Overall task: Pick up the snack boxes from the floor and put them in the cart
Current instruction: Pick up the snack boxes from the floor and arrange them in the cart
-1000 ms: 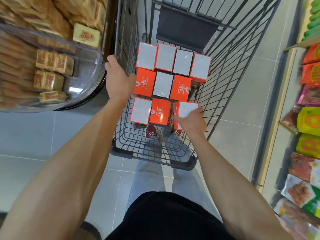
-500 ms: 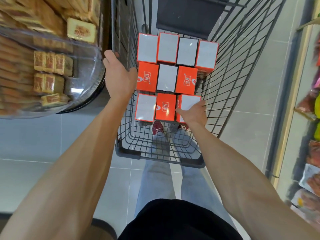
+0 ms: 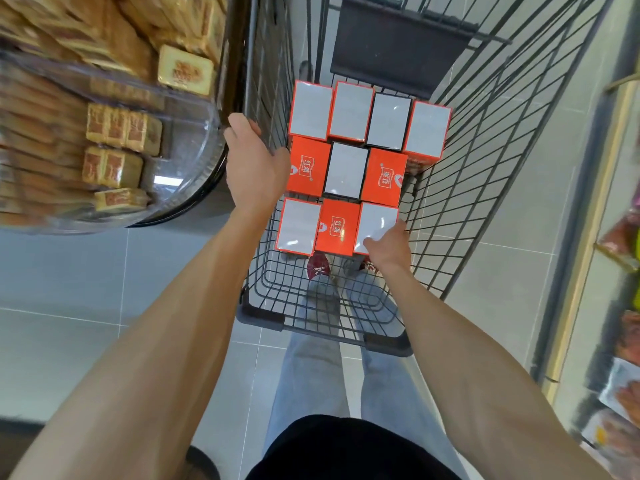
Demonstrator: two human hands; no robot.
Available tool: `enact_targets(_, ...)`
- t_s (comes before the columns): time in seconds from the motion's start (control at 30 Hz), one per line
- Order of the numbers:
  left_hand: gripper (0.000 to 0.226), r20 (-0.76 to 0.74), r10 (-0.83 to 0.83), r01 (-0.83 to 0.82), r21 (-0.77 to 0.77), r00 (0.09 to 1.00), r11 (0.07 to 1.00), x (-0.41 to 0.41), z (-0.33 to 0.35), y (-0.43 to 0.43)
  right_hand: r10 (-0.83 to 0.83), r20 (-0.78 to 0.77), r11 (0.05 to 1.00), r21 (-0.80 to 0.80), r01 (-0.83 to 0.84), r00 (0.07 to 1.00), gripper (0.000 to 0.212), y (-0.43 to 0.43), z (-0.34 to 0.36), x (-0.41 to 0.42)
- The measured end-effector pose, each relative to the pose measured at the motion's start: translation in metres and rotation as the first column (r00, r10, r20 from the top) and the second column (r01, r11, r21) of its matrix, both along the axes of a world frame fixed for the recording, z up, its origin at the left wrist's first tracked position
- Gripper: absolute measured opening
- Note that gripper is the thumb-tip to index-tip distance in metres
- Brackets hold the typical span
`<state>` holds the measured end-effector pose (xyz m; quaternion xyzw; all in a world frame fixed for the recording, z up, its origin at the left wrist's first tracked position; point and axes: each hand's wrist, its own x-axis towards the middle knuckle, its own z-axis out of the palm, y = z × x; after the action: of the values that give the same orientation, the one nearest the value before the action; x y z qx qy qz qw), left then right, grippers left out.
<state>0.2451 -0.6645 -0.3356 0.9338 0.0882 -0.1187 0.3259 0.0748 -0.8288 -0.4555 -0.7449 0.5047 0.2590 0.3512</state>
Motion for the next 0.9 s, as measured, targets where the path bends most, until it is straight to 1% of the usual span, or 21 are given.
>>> enact_targets(0.17,0.03,-0.024,-0.012,0.012,-0.019,1.0,1.0,0.001,0.003,0.001,-0.002,-0.013,0.998,0.065,0.003,1.0,0.073,-0.004,0.001,0.002)
enact_targets(0.27,0.031,-0.073,-0.033,0.029,-0.06,0.997,0.998,0.002,0.008,0.001,0.013,-0.037,0.995,0.101,-0.01,0.999,0.066,-0.009,0.013,0.003)
enact_targets(0.33,0.033,-0.137,-0.03,0.019,-0.08,0.99,0.997,0.004,0.014,0.0,0.03,-0.015,0.995,0.1,-0.028,0.999,0.061,-0.014,0.028,0.008)
enact_targets(0.43,0.041,-0.233,0.0,-0.026,-0.111,0.972,0.993,0.008,0.026,-0.003,0.109,0.028,0.992,0.052,-0.111,0.994,0.059,-0.027,0.043,0.015)
enact_targets(0.53,0.048,-0.225,0.007,-0.023,-0.071,0.974,0.997,0.008,0.036,-0.009,0.213,0.044,0.977,-0.035,-0.211,0.976,0.045,-0.037,0.069,0.029)
enact_targets(0.6,0.059,-0.213,-0.02,0.017,-0.015,0.977,1.0,0.005,0.044,-0.014,0.251,0.085,0.965,-0.1,-0.243,0.964,0.041,-0.042,0.092,0.039)
enact_targets(0.63,0.064,-0.188,-0.051,0.056,0.019,0.981,0.998,0.001,0.05,-0.016,0.281,0.101,0.955,-0.13,-0.267,0.954,0.04,-0.045,0.104,0.043)
enact_targets(0.7,0.064,-0.069,-0.185,0.191,0.103,0.98,0.976,-0.006,0.063,-0.022,0.348,0.116,0.928,-0.186,-0.324,0.93,0.035,-0.049,0.129,0.048)
enact_targets(0.77,0.058,0.035,-0.365,0.352,0.194,0.93,0.915,-0.008,0.078,-0.033,0.423,0.105,0.883,-0.27,-0.383,0.9,0.037,-0.056,0.151,0.049)
enact_targets(0.83,0.055,0.032,-0.508,0.482,0.271,0.861,0.833,-0.006,0.094,-0.05,0.468,0.092,0.843,-0.345,-0.413,0.879,0.041,-0.066,0.171,0.047)
enact_targets(0.9,0.055,0.016,-0.623,0.58,0.345,0.782,0.737,-0.003,0.108,-0.069,0.475,0.075,0.826,-0.38,-0.415,0.877,0.045,-0.078,0.192,0.042)
